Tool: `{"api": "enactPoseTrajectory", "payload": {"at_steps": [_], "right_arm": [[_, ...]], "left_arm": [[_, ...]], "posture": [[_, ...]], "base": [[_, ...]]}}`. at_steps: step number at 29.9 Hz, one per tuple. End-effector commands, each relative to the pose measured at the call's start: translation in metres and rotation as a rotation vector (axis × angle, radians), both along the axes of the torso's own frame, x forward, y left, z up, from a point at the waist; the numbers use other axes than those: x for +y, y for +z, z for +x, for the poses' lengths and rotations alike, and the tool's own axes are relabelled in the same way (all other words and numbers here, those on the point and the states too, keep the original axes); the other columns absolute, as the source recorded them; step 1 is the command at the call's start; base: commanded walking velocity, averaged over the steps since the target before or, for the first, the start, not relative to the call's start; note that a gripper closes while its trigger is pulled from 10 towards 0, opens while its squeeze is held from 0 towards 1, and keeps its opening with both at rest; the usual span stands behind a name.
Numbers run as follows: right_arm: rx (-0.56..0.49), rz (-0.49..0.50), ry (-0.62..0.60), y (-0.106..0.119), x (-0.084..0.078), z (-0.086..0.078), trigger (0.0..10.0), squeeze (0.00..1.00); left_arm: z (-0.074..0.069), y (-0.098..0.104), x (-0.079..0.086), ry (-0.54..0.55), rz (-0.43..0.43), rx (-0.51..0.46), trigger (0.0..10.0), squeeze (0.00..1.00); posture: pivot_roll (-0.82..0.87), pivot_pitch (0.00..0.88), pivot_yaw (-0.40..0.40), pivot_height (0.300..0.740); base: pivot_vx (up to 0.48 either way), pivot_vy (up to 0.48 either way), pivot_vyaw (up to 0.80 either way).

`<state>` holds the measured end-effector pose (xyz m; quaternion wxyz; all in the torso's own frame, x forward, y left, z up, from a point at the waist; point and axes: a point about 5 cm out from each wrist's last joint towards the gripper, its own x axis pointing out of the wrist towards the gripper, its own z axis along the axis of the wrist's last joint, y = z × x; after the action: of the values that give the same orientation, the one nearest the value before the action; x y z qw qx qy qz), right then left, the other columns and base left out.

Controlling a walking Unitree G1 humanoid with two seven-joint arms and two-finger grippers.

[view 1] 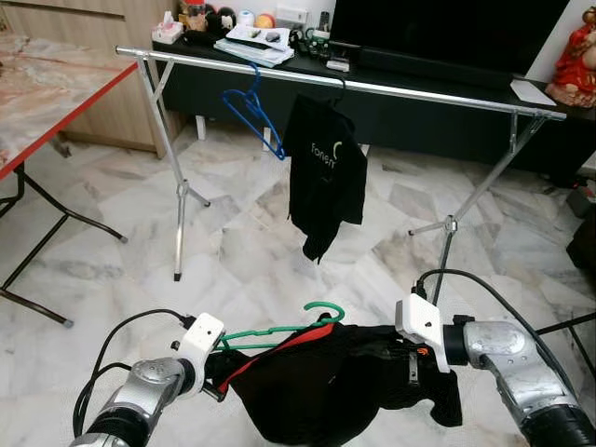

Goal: Hang hanger

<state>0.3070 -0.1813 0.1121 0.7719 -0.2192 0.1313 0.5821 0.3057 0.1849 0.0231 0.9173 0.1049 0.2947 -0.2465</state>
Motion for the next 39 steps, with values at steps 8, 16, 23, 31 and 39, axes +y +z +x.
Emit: {"api": "enactPoseTrajectory", "payload": {"at_steps": [8, 16, 23, 31, 39], "right_arm": [[-0.007, -0.055, -0.015, -0.008, -0.002, -0.001, 10.0, 0.00], [0.004, -0.100, -0.033, -0.014, -0.005, -0.001, 10.0, 0.00], [-0.088, -0.175, -0.140, -0.019, -0.007, 0.012, 10.0, 0.00], [-0.001, -0.131, 0.012, -0.025, 0.001, 0.003, 10.0, 0.00], [0.049, -0.154, 0.077, -0.037, 0.005, -0.002, 10.0, 0.00]], "left_arm": [[0.007, 0.013, 0.031, 0.195, 0.071, -0.120, 10.0, 1.00], [-0.004, 0.005, 0.038, 0.142, 0.105, -0.084, 10.0, 1.00], [-0.014, 0.008, 0.033, -0.080, 0.110, -0.059, 10.0, 1.00], [-0.012, 0.045, 0.060, -0.110, 0.092, -0.141, 10.0, 1.00], [-0.024, 0.082, 0.062, -0.279, -0.023, -0.163, 10.0, 1.00]], "posture": [[-0.01, 0.116, -0.115, 0.740], [-0.01, 0.115, -0.115, 0.740], [-0.01, 0.118, -0.116, 0.740], [0.00, 0.113, -0.114, 0.740], [0.01, 0.099, -0.112, 0.740]], "base": [[0.000, 0.000, 0.00], [0.000, 0.000, 0.00], [0.000, 0.000, 0.00], [0.000, 0.000, 0.00], [0.000, 0.000, 0.00]]}}
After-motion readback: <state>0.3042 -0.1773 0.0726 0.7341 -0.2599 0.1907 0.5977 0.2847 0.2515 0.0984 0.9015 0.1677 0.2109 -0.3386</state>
